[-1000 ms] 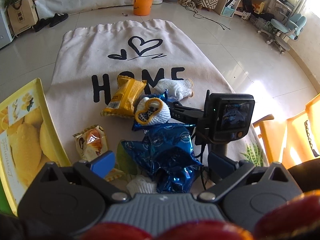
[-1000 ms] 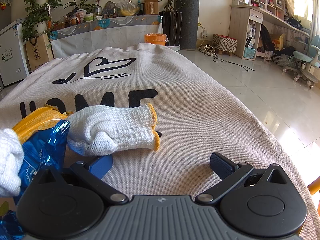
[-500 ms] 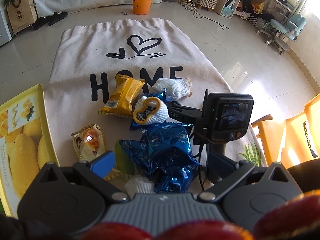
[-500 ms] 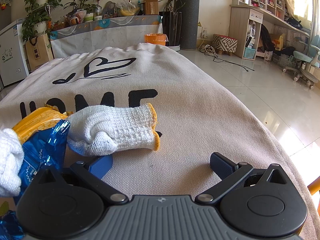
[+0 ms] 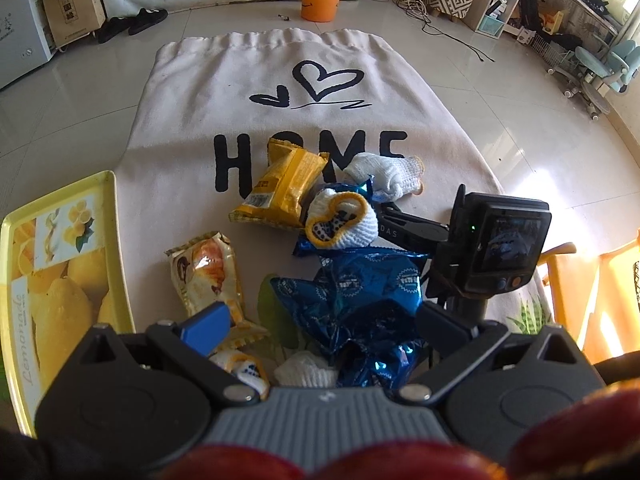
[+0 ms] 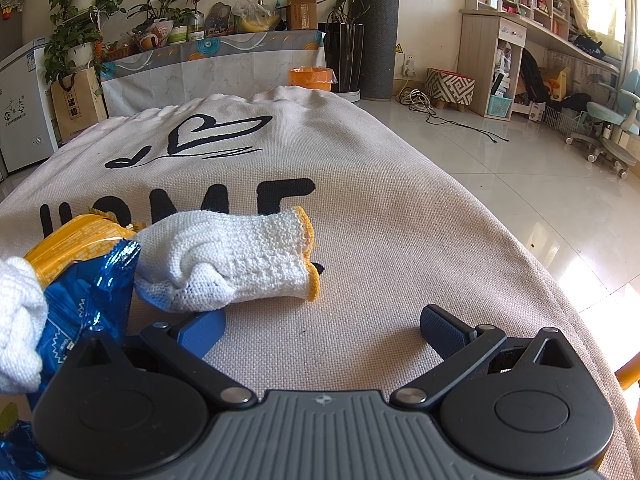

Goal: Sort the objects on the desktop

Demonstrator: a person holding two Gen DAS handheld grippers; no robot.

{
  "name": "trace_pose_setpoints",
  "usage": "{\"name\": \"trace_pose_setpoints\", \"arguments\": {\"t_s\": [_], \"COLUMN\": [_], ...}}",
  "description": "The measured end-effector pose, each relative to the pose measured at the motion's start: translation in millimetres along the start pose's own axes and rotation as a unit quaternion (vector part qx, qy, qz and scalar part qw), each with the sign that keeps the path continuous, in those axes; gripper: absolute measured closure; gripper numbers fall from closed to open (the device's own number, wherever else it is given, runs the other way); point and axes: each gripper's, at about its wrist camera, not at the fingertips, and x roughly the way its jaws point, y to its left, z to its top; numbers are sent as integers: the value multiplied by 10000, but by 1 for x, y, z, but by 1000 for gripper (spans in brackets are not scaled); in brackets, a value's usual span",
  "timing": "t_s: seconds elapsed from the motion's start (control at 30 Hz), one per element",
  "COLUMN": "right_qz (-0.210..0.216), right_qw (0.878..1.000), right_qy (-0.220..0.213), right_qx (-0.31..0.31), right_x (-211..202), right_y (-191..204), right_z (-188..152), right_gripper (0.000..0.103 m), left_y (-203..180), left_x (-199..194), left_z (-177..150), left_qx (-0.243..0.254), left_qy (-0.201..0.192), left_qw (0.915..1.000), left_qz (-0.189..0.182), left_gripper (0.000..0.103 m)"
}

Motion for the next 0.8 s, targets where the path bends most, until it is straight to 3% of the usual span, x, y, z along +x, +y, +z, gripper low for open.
{"name": "trace_pose_setpoints", "arguments": {"t_s": [0.4,0.8], "right_qz": [0,2], "right_qw": [10000,10000], "right_qy": [0,-1], "right_qx": [0,-2], "right_x": [0,-1], "right_y": [0,0], "right_z": [0,0], "right_gripper": [0,0], "left_y": [18,6], "left_x": [12,23], "left_z": [8,-21], "left_qx": [-347,26], "left_qy": [93,241], "left_qw": [9991,9995], "left_qz": [205,217], "left_gripper": [1,1]}}
